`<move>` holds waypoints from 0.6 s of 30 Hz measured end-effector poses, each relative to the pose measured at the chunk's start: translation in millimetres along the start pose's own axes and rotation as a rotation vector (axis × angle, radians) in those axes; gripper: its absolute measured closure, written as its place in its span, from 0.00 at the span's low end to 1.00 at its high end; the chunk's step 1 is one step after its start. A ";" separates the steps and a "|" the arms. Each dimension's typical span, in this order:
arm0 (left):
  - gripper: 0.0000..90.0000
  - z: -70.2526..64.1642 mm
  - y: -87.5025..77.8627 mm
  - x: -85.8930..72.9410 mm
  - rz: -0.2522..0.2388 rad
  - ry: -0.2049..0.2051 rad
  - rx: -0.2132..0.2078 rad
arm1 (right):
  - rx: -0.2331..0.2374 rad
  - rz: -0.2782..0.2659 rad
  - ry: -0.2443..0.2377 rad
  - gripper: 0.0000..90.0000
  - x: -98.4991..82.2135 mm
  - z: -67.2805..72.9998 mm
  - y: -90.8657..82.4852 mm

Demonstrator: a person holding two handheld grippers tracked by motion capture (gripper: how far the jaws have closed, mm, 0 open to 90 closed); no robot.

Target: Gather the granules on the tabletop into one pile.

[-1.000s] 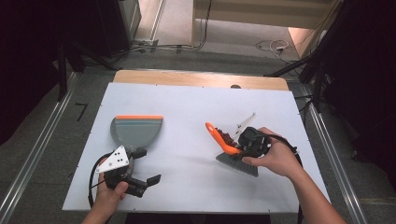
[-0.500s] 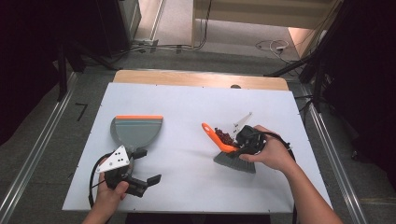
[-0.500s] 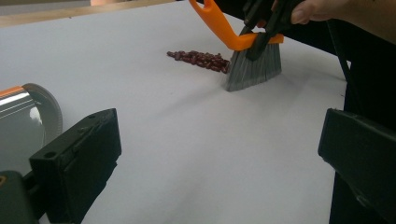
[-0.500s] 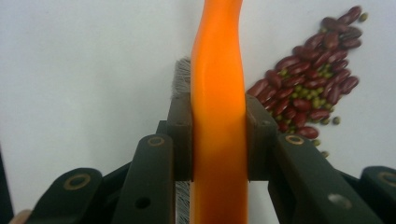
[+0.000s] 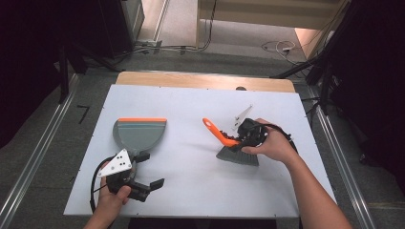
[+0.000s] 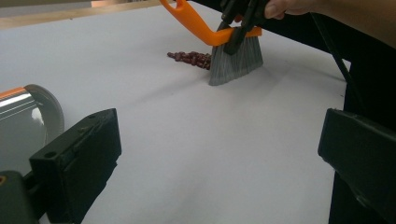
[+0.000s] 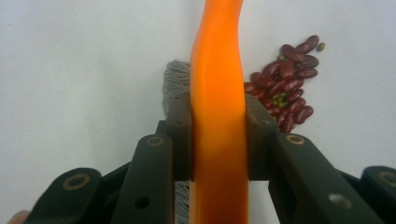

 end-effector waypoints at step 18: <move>0.00 0.0 0.5 -0.5 0.002 0.001 -0.001 | -0.020 -0.015 0.026 0.75 11.5 -25.3 6.8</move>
Point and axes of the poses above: each handheld gripper's, and its own axes: y roughly forward along the jaws, x roughly out of its top, z roughly to its left, the point moved 4 cm from there along y, roughly forward along the jaws, and after that the axes turned 7 degrees about -x, right-handed, at the moved point
